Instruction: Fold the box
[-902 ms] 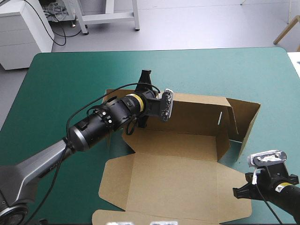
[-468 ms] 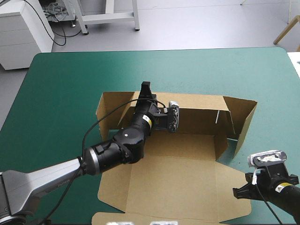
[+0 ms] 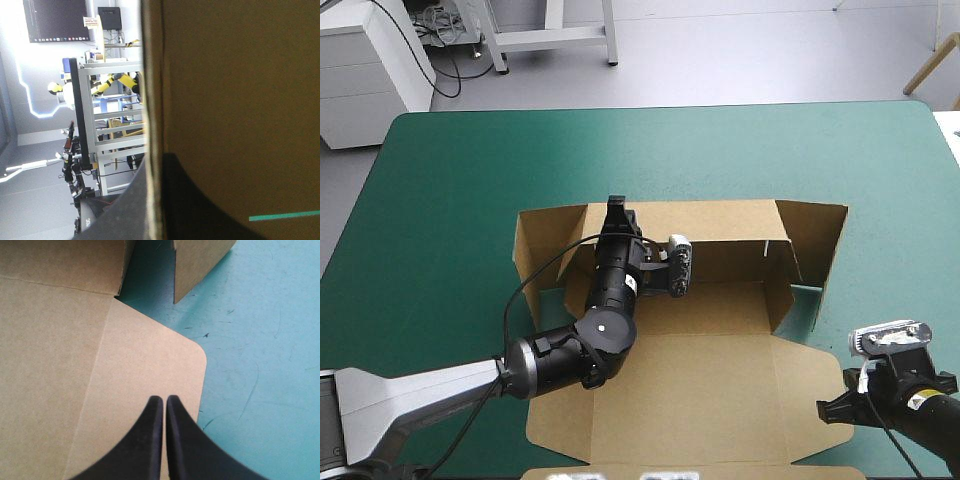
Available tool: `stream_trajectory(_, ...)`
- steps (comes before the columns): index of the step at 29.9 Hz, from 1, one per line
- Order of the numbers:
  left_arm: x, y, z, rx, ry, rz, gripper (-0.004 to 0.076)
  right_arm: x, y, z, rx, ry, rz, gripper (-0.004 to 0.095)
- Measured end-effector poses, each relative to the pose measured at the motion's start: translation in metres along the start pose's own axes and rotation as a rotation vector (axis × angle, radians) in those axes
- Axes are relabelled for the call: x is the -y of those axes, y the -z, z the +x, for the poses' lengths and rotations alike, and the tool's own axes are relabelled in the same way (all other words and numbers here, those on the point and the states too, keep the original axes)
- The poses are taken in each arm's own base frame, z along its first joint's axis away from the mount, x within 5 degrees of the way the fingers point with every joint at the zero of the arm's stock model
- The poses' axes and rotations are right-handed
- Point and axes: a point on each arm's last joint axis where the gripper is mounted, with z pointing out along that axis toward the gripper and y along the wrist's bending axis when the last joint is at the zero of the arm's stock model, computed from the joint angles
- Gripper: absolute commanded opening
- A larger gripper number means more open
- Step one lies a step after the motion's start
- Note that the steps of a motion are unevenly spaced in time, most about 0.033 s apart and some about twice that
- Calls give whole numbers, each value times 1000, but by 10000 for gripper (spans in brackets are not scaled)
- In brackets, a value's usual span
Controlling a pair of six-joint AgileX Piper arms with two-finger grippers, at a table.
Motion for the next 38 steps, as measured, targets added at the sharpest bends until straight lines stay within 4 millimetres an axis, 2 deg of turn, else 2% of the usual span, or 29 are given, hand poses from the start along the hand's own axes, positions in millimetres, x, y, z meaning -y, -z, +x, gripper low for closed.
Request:
stream_trajectory(3, 1, 0, 0, 7, -21, -12, -10, 0, 0, 0, 0, 0, 0, 196)
stream_trajectory(10, 2, 0, -2, 44, -55, -31, -10, 0, 0, 0, 0, 0, 0, 741)
stream_trajectory(13, 2, 0, -4, 59, -60, -28, -10, 0, 0, 0, 0, 0, 0, 861)
stream_trajectory(23, 2, 0, -4, 63, -41, -27, -10, 1, 0, 0, -2, -4, 6, 796)
stream_trajectory(29, 2, 0, -4, 63, -25, -27, -10, -1, 5, -6, 38, -72, -8, 745)
stream_trajectory(32, 2, 0, -4, 63, -25, -28, -10, -2, 25, -24, 117, -99, 5, 739)
stream_trajectory(36, 2, 0, -4, 67, -20, -27, -10, 2, 58, -63, 224, -112, 38, 737)
stream_trajectory(38, 2, 0, -4, 67, -18, -27, -10, 6, 68, -85, 251, -115, 51, 737)
